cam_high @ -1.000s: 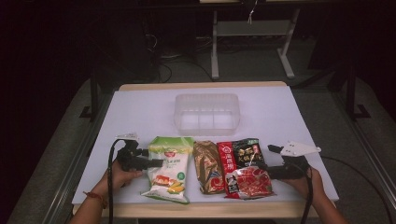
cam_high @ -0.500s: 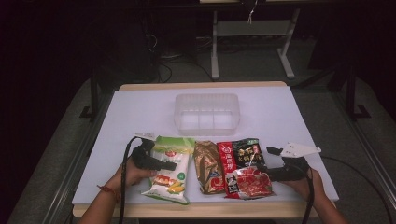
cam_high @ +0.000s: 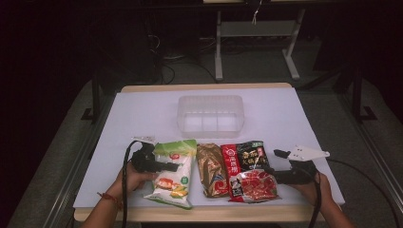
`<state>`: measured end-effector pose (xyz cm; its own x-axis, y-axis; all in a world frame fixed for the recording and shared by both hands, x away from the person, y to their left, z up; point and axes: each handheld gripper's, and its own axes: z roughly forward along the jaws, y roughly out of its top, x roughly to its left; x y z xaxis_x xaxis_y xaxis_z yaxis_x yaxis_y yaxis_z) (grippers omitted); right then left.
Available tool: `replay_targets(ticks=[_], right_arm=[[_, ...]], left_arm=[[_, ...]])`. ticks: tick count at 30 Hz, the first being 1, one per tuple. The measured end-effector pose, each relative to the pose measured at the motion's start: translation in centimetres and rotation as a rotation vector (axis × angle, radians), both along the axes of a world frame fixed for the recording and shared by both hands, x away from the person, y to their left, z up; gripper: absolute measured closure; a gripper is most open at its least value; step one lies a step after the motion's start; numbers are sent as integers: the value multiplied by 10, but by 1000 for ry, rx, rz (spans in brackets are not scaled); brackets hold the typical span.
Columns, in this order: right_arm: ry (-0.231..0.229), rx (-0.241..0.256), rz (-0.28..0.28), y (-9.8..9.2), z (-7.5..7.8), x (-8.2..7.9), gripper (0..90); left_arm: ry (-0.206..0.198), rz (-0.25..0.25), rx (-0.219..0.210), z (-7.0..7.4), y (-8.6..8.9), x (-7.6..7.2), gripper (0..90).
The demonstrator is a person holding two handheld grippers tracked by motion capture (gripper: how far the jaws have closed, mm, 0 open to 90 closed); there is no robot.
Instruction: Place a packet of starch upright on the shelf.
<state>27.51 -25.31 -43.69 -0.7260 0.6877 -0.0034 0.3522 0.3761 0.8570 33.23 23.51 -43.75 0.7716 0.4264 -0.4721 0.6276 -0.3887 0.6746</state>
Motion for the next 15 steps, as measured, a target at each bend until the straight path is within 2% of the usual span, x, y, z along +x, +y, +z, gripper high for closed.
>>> replay_targets(ticks=[3, 4, 6, 7, 8, 9, 10, 11, 12, 13, 15], right_arm=[[-16, -1, -11, -1, 1, -1, 267], [-18, 2, -14, -2, 1, -1, 267], [-16, 3, -22, -3, 1, -1, 267], [-16, 8, -26, -4, 1, 0, 267], [-15, 12, -28, -5, 1, 0, 267], [-15, 12, -30, -5, 1, 0, 268], [-18, 9, -32, -5, 1, 0, 271], [-19, 9, -33, -6, 1, 0, 274], [-20, 15, -36, -6, 2, 0, 276], [-20, 17, -38, -6, 2, 0, 277], [-20, 16, -41, -7, 2, 0, 277]], left_arm=[[-80, 14, -3, 9, 0, -8, 777], [-80, 14, -3, 9, 0, -8, 792], [-132, 41, -25, 19, 3, -13, 806], [-132, 41, -25, 19, 3, -13, 810], [-159, 60, -29, 24, 2, -17, 812], [-159, 60, -29, 24, 2, -17, 814], [-178, 65, -25, 27, 2, -19, 816], [-218, 95, -51, 34, 3, -25, 823], [-237, 109, -68, 39, 5, -27, 833], [-237, 109, -68, 39, 5, -27, 837], [-277, 130, -101, 47, 10, -31, 842]])
